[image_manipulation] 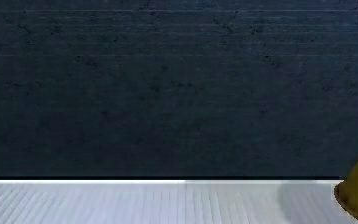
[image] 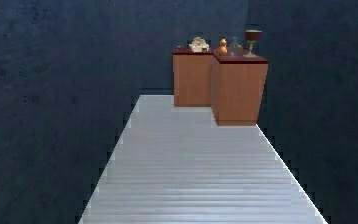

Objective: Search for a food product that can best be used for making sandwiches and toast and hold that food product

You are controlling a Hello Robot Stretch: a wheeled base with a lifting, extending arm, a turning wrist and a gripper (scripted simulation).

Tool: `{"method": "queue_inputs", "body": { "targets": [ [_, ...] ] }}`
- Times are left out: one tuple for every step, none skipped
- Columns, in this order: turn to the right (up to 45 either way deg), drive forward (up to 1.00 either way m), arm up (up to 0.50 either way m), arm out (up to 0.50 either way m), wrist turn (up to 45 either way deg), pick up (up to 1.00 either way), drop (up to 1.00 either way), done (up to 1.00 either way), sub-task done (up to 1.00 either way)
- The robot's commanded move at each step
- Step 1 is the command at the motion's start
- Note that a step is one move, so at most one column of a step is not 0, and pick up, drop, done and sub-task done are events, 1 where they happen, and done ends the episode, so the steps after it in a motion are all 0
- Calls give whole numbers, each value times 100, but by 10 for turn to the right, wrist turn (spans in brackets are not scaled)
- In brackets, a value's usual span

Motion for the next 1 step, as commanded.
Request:
{"method": "queue_inputs", "body": {
  "targets": [
    [0, 100, 0, 0, 0, 0, 0, 0, 0]
  ]
}}
